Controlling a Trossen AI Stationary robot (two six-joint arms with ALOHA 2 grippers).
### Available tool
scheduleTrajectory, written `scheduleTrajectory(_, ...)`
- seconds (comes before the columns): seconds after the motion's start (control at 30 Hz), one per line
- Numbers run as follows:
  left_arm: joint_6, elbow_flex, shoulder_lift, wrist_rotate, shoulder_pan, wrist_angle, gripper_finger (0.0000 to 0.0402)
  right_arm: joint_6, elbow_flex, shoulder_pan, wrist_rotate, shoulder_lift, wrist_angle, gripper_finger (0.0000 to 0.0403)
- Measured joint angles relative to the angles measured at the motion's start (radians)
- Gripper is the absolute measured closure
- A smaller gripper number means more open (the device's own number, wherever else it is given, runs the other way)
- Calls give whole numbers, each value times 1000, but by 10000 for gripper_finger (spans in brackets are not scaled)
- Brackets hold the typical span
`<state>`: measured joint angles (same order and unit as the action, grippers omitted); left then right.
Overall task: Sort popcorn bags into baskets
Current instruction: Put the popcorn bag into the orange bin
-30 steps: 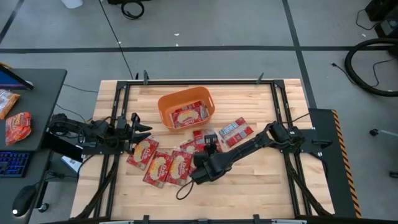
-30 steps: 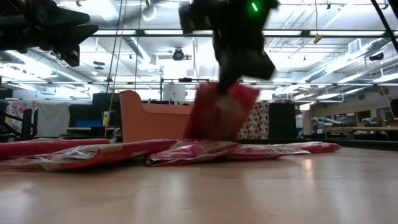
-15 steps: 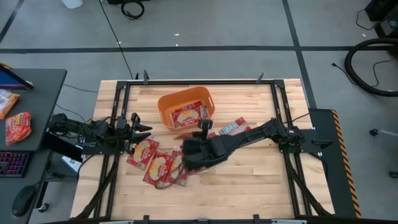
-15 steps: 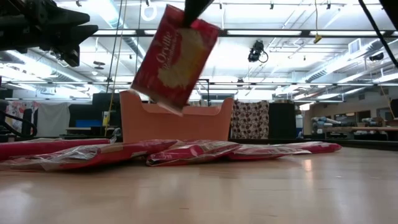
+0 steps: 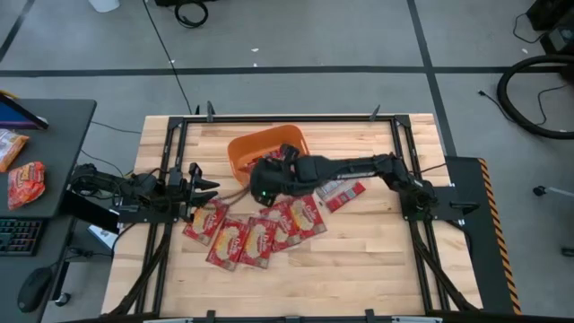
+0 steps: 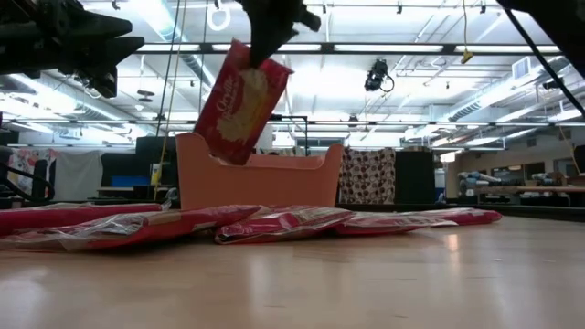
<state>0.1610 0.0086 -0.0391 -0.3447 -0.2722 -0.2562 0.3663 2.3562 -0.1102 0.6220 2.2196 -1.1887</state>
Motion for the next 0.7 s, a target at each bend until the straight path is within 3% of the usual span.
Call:
scheduleTrajectory(0.37,0,0,0,0,0,0,278,155,-8,140,-286,1,22,393)
scheduleTrajectory(0.7,1,0,0,0,0,0,278,217,-87,250,-392,3,59,391)
